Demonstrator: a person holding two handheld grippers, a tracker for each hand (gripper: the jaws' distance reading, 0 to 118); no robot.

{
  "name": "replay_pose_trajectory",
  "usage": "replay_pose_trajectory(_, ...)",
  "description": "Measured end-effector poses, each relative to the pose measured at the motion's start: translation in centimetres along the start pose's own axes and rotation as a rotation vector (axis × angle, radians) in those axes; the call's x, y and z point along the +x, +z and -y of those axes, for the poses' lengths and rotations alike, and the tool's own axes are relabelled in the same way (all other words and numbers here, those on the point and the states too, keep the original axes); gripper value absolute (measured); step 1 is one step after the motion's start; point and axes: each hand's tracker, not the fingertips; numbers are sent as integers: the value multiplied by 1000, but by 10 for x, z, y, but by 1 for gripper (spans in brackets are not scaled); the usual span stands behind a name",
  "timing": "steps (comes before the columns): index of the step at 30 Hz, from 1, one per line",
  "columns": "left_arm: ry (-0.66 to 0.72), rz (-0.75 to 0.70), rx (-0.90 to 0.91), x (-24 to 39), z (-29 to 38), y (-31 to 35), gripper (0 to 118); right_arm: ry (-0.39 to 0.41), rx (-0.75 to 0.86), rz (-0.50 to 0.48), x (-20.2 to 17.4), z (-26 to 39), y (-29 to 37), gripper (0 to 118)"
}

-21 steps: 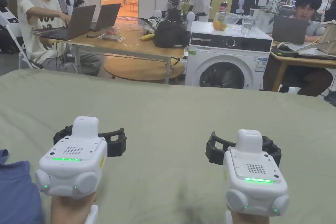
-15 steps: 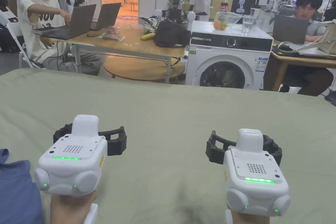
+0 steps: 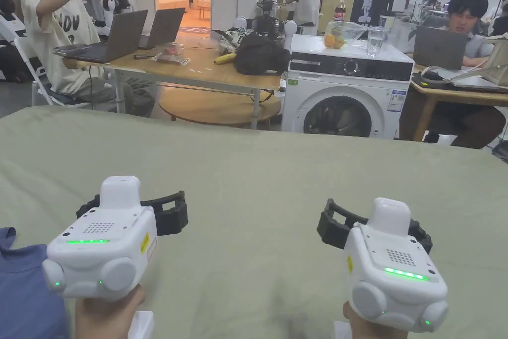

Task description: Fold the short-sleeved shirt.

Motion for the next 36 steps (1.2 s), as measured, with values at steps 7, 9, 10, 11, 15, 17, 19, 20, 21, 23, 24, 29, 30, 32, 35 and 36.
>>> replay_pose_trajectory(7, 51, -43, -3, -9, -3, -1, 116, 42, -15, 34, 6, -5, -4, 118)
replay_pose_trajectory(9, -6, -52, 2, -8, -4, 0, 116, 105, 2, 31, 5, -3, -3, 118)
replay_pose_trajectory(10, -39, -54, 6, -6, -4, 0, 116, 135, 6, 27, 3, -1, -2, 118)
replay_pose_trajectory(11, -64, -53, 11, -4, -4, 2, 116, 164, 6, 27, 2, 0, -1, 118)
replay_pose_trajectory(15, -119, -49, 16, 2, -5, 4, 116, 219, 6, 14, -4, 2, 1, 118)
replay_pose_trajectory(17, -125, -45, 18, 4, -6, 5, 116, 231, 8, 10, -7, 2, 1, 118)
replay_pose_trajectory(19, -130, -42, 20, 5, -7, 4, 116, 240, 8, 10, -8, 2, 0, 118)
replay_pose_trajectory(20, -132, -41, 21, 6, -7, 4, 116, 242, 9, 6, -8, 1, 0, 118)
replay_pose_trajectory(21, -135, -39, 23, 6, -8, 4, 116, 243, 8, 2, -9, 1, 0, 118)
replay_pose_trajectory(23, -143, -38, 25, 7, -9, 5, 116, 247, 11, 3, -11, -1, 1, 118)
replay_pose_trajectory(24, -145, -39, 25, 8, -9, 5, 116, 248, 12, 1, -11, -2, 0, 118)
replay_pose_trajectory(29, -146, -41, 20, 7, -9, 5, 116, 254, 18, -1, -11, -4, 0, 118)
replay_pose_trajectory(30, -146, -41, 20, 7, -9, 5, 116, 257, 18, -1, -11, -4, 1, 118)
replay_pose_trajectory(32, -147, -42, 19, 7, -8, 4, 116, 262, 18, -1, -11, -4, 1, 118)
replay_pose_trajectory(35, -147, -46, 16, 7, -9, 3, 116, 261, 19, 2, -11, -3, 1, 118)
replay_pose_trajectory(36, -147, -47, 15, 7, -9, 3, 116, 259, 20, 2, -10, -2, 1, 118)
